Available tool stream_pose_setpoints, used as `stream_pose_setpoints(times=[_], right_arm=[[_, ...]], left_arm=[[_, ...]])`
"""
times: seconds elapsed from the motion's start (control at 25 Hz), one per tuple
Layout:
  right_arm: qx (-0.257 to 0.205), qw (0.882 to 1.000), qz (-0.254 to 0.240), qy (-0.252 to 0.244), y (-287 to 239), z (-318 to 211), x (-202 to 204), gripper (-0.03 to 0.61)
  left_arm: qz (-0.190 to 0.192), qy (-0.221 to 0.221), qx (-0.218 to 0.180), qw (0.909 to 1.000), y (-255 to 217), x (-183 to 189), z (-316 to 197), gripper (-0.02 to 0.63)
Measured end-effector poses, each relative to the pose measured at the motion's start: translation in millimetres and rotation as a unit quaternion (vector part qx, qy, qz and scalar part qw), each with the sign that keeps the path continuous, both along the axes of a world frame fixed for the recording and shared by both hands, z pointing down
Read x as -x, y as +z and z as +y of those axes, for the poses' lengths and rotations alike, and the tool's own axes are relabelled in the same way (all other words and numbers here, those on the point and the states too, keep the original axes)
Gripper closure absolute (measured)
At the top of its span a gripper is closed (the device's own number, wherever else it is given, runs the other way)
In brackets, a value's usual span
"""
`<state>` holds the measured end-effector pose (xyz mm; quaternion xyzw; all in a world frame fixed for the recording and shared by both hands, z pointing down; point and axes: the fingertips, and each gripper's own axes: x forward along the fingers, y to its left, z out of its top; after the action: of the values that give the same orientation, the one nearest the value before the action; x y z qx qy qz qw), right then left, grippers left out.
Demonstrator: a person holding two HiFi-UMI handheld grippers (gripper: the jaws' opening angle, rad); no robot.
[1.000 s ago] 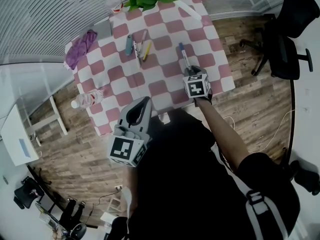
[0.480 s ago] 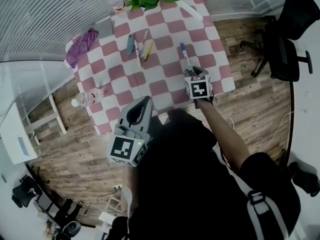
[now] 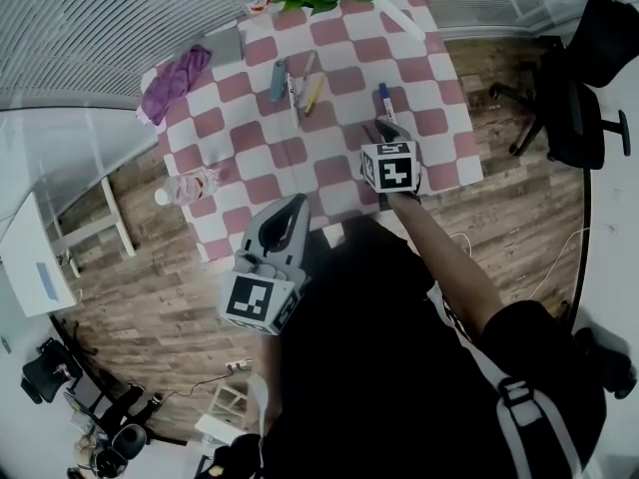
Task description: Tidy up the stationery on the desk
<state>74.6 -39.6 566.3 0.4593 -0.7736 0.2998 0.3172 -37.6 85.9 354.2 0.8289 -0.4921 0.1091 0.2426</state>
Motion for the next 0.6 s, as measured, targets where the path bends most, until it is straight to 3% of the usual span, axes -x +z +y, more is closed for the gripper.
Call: stream_pose_setpoints(times=[0.32,0.6], right_arm=[[0.001,0.999,-0.037,-0.006,-3,-5,67,0.41],[-0.003,1.0,-0.031,0.003,7,-16,104,0.397]], left_arm=[[0.013,0.004,0.001,0.9999,-3,24,-1,0.58],[0.022,0.017,0.01,0.9996,3,48,-2,0.58]])
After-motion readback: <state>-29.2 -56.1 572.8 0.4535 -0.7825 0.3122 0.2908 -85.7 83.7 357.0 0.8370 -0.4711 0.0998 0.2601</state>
